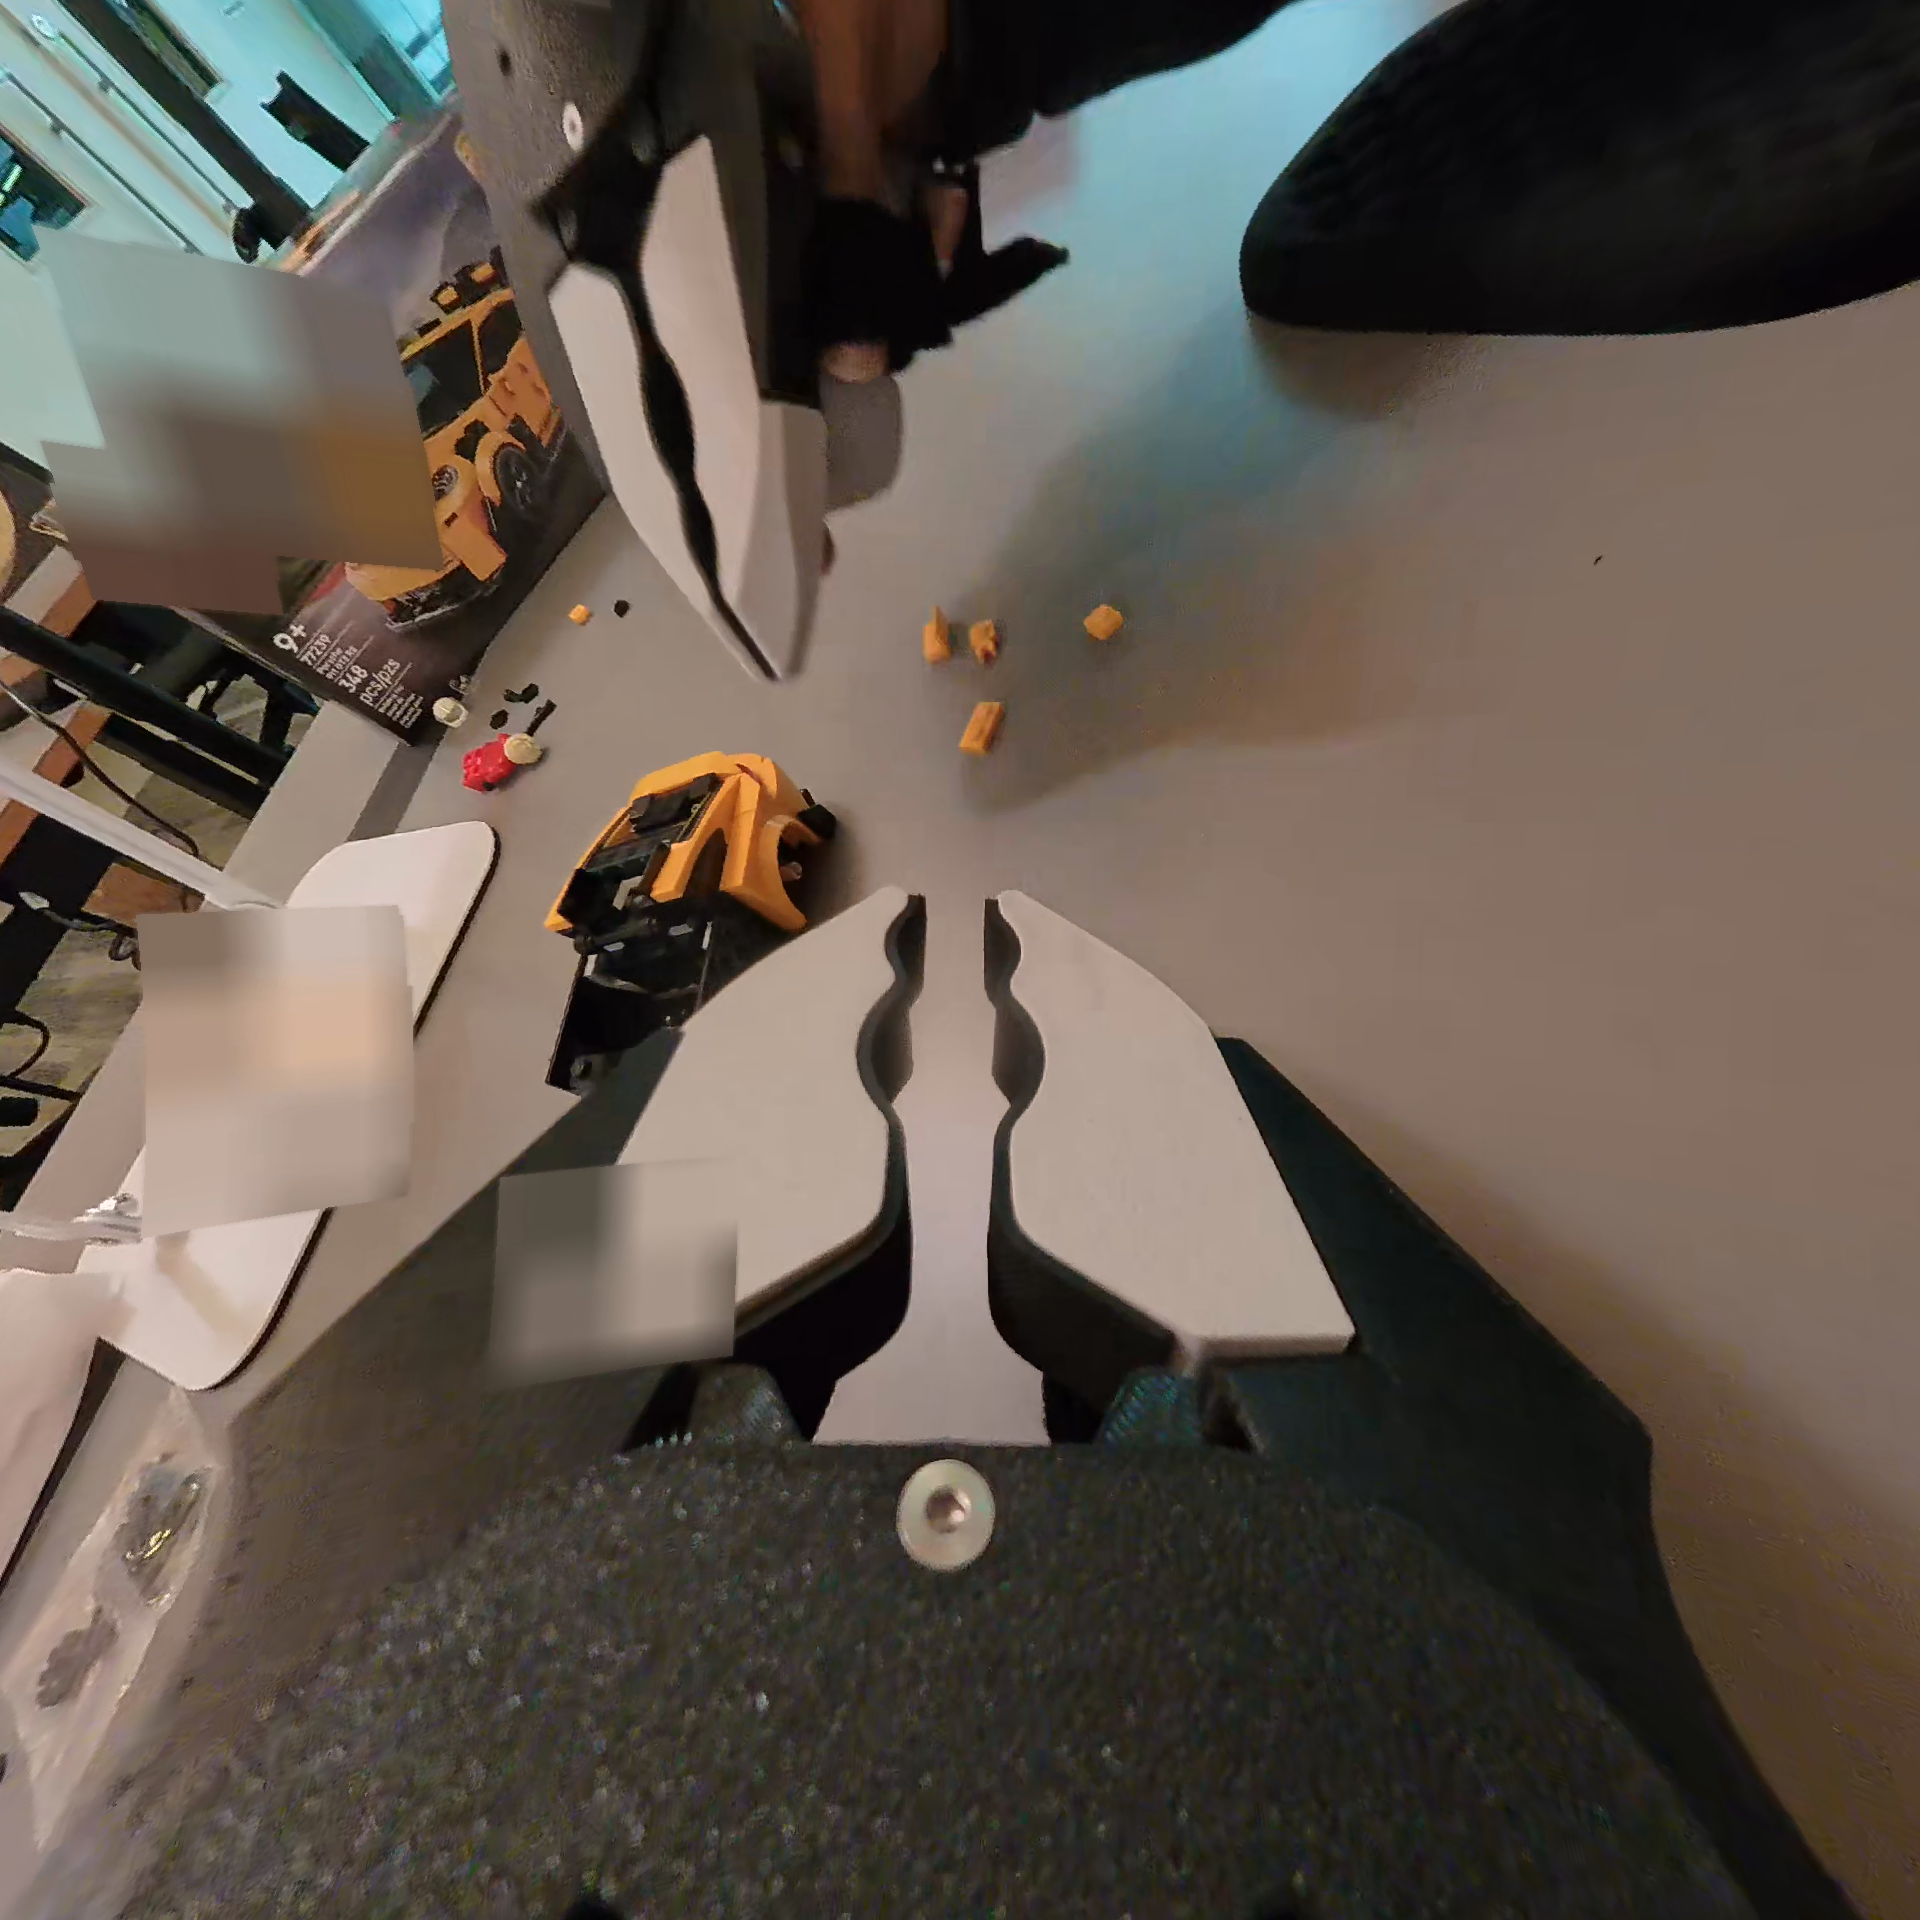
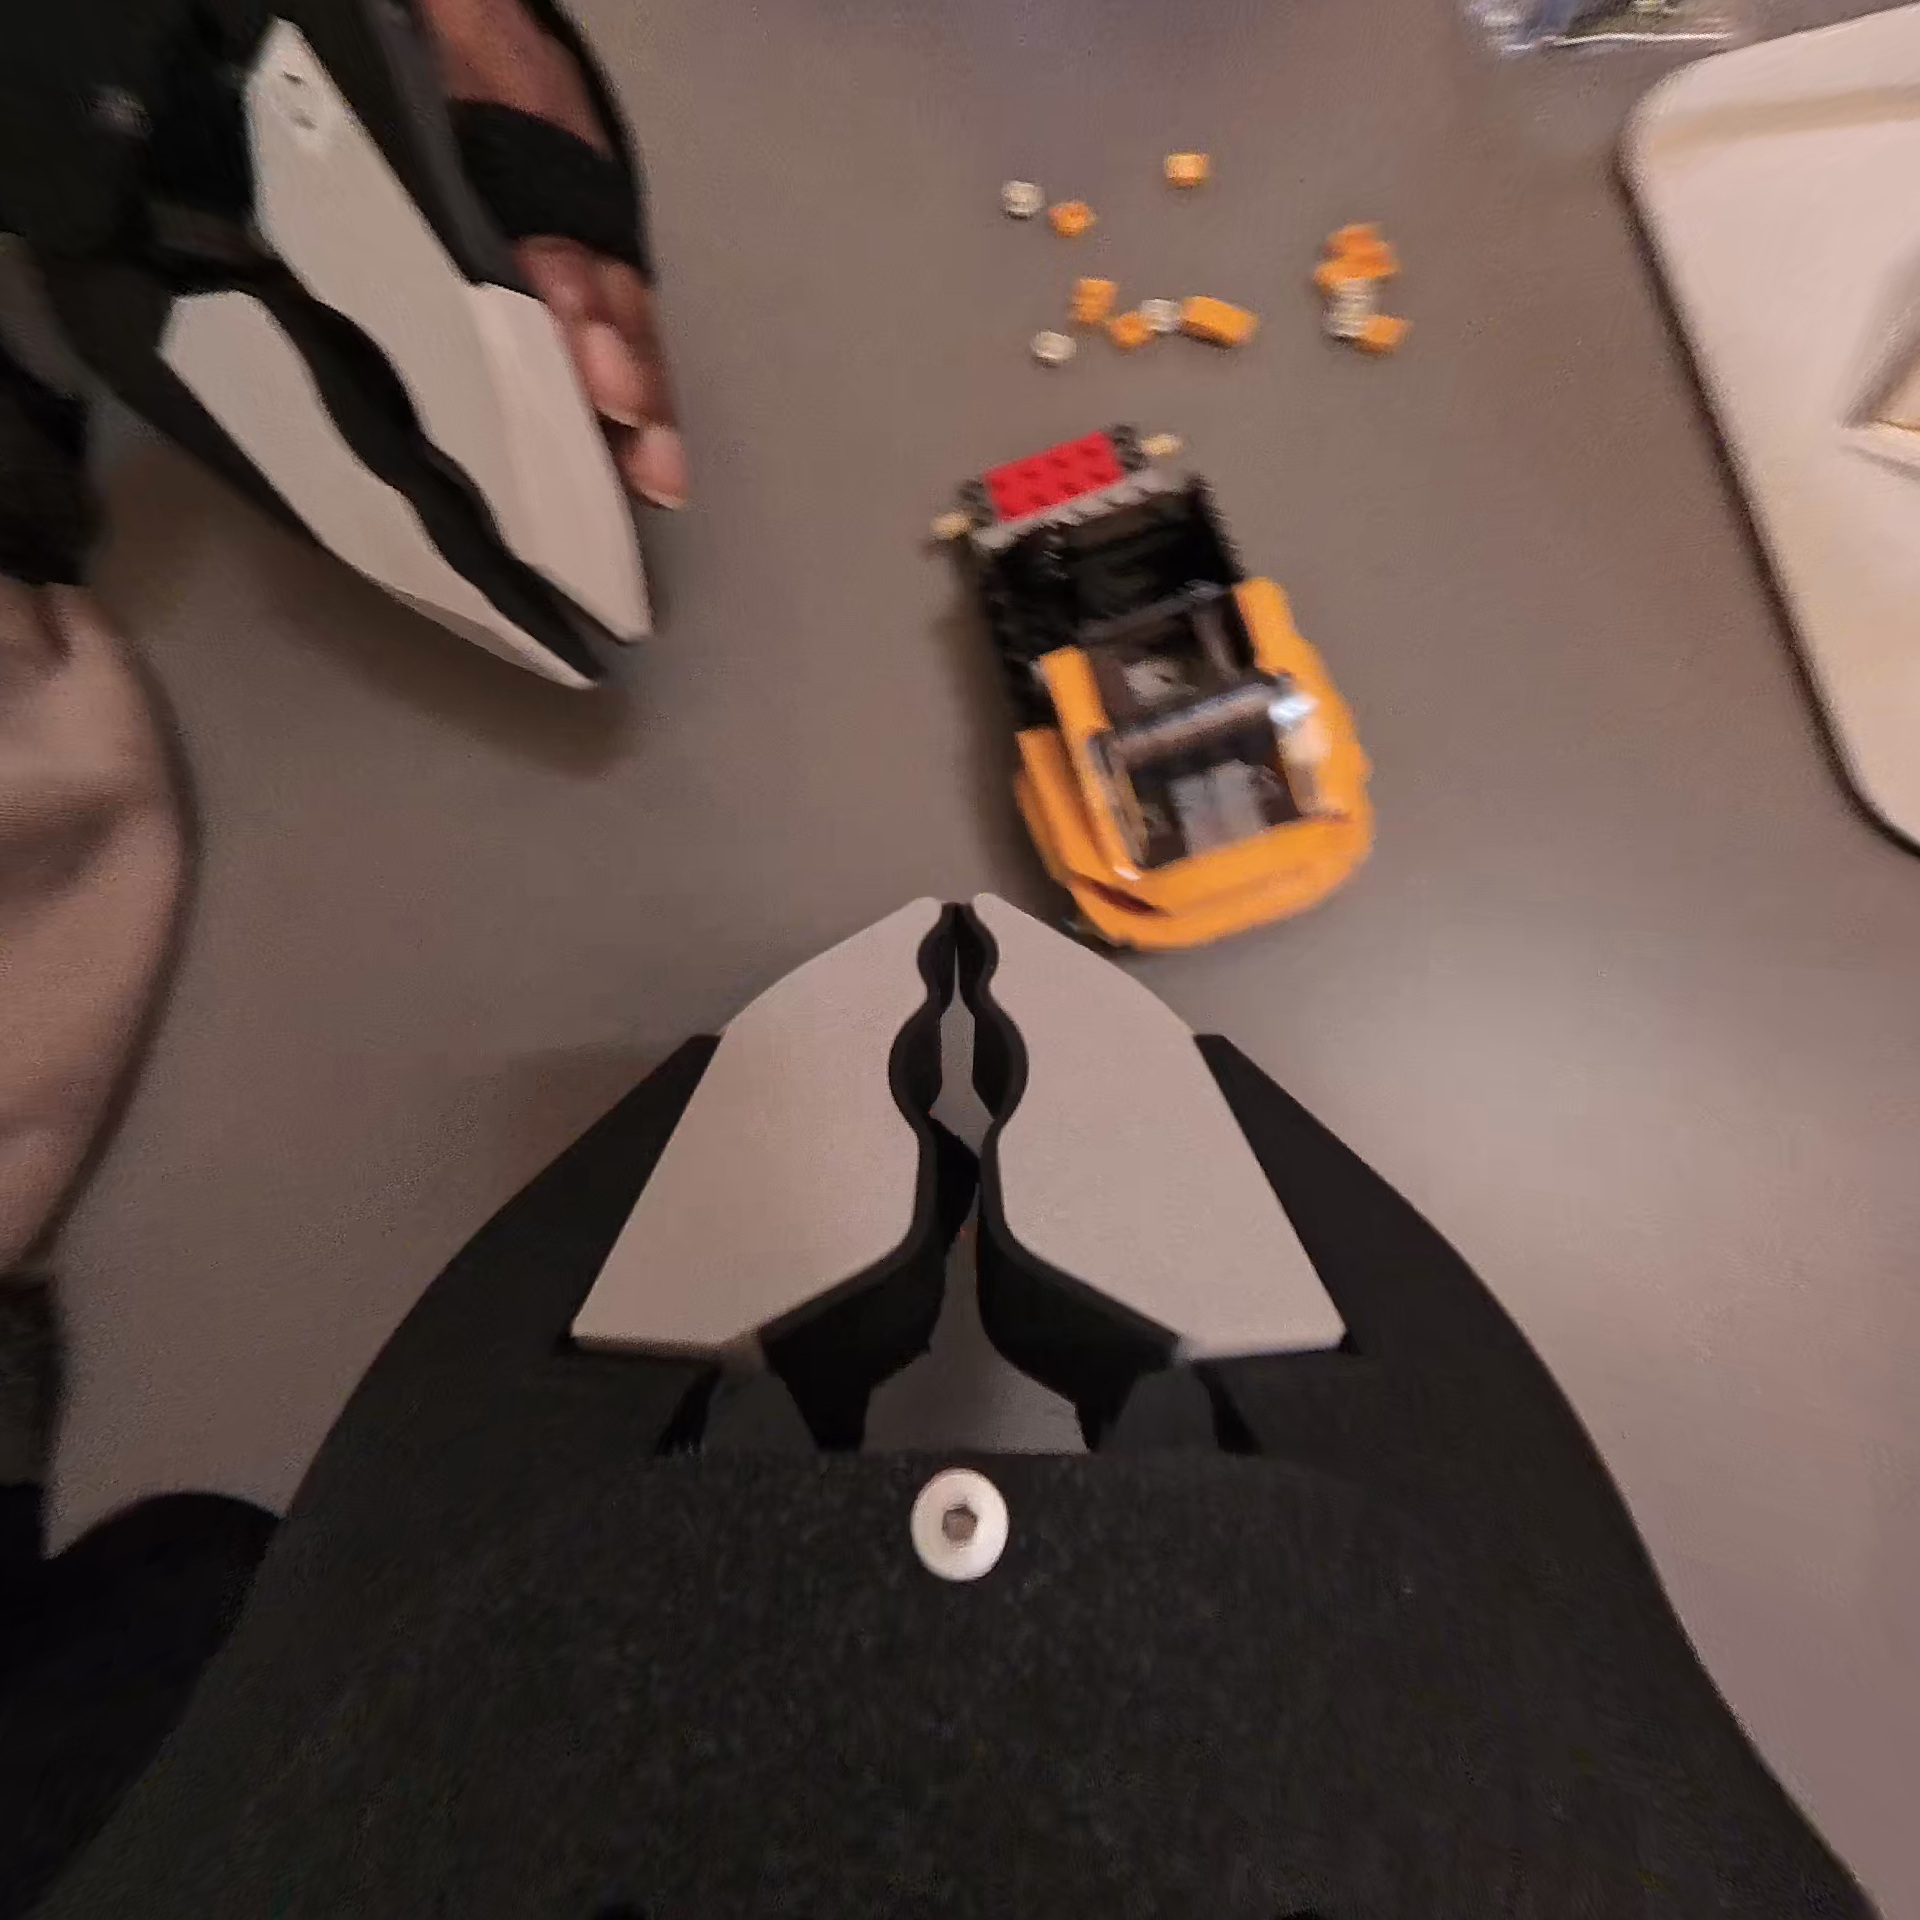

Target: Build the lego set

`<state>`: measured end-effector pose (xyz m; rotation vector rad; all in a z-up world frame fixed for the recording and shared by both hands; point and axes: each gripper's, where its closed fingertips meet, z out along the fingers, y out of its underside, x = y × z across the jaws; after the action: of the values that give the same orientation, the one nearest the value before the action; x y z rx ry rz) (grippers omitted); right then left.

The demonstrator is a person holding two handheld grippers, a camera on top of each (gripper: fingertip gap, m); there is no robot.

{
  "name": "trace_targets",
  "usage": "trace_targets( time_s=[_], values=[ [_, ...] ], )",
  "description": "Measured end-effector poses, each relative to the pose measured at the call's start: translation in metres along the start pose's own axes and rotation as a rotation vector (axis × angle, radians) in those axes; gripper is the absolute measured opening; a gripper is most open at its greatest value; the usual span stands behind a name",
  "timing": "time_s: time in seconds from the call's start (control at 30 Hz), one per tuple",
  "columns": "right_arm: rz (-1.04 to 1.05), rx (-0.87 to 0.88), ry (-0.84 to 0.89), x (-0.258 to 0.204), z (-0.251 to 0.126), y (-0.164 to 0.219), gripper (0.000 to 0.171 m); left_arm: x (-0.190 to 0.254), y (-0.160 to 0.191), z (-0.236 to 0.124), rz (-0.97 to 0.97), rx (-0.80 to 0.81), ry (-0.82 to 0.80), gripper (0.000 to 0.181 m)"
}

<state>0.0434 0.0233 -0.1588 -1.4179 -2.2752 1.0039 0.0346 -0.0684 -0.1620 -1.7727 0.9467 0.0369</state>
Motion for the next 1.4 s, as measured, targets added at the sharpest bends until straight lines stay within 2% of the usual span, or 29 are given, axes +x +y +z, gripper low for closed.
trace_targets(
  time_s=[0.03,0.27,0.53,0.97,1.17,1.3,1.4],
  values=[
    [0.008,-0.014,0.036,0.009,-0.007,0.006,0.003,0.001,0.001,0.0,0.0,-0.005,0.005,0.01],
    [-0.038,-0.196,0.101,0.016,-0.019,0.063,0.011,0.002,0.004,0.002,-0.008,-0.019,0.016,0.008],
    [-0.14,-0.208,0.083,-0.006,-0.008,0.084,0.012,0.004,0.007,0.004,-0.02,-0.026,0.031,0.007],
    [-0.061,-0.157,0.062,-0.008,-0.003,0.083,0.008,0.001,0.007,0.003,-0.043,-0.022,0.029,0.006],
    [-0.044,-0.15,0.092,-0.007,-0.008,0.084,0.014,-0.02,0.005,-0.004,-0.197,0.027,-0.011,0.003],
    [-0.026,0.006,0.152,0.001,-0.021,0.054,0.015,-0.041,0.006,-0.012,-0.34,0.081,-0.067,0.0],
    [-0.038,0.125,0.225,0.012,-0.026,0.024,0.027,-0.057,0.008,-0.017,-0.438,0.112,-0.11,0.0]
  ],
)
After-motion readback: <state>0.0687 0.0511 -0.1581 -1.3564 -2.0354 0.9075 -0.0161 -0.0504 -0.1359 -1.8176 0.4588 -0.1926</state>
